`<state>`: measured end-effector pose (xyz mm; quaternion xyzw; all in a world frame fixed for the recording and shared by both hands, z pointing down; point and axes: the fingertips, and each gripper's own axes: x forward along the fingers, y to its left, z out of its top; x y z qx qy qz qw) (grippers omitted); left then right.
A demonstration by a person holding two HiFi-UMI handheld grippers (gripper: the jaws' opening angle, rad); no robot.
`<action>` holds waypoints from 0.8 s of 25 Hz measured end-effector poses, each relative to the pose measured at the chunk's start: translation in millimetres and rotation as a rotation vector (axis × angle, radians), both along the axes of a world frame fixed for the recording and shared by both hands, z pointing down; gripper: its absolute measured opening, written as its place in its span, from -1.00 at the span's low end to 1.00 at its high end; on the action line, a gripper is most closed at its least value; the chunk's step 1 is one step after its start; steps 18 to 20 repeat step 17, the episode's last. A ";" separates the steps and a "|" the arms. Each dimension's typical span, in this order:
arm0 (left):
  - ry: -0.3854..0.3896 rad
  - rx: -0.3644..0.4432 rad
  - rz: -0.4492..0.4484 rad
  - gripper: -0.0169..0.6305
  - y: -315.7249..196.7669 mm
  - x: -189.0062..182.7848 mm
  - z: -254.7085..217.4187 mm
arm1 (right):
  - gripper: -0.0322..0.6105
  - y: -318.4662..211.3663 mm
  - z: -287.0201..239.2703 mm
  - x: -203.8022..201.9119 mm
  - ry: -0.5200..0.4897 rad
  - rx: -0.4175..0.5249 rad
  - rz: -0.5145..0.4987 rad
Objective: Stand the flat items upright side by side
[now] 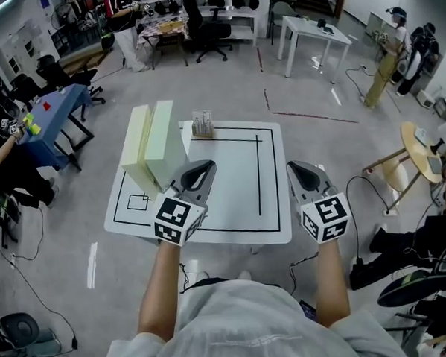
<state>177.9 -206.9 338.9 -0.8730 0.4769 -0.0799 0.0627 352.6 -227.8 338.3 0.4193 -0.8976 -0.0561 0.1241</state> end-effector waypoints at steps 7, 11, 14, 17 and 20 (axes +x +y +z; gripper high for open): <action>-0.001 -0.016 0.000 -0.88 -5.1 -3.6 6.4 | -0.81 -6.0 7.5 -3.2 0.019 0.001 0.007; 0.010 -0.028 0.001 -0.88 -9.7 -1.8 8.7 | -0.81 -7.5 8.0 -2.5 0.027 0.002 0.006; 0.015 -0.032 0.008 -0.88 -14.4 -1.1 8.7 | -0.81 -10.9 8.6 -2.2 0.028 0.000 0.007; 0.022 -0.039 0.013 -0.88 -19.1 -2.1 10.1 | -0.81 -15.0 9.2 -3.3 0.033 0.000 0.006; 0.022 -0.039 0.013 -0.88 -19.1 -2.1 10.1 | -0.81 -15.0 9.2 -3.3 0.033 0.000 0.006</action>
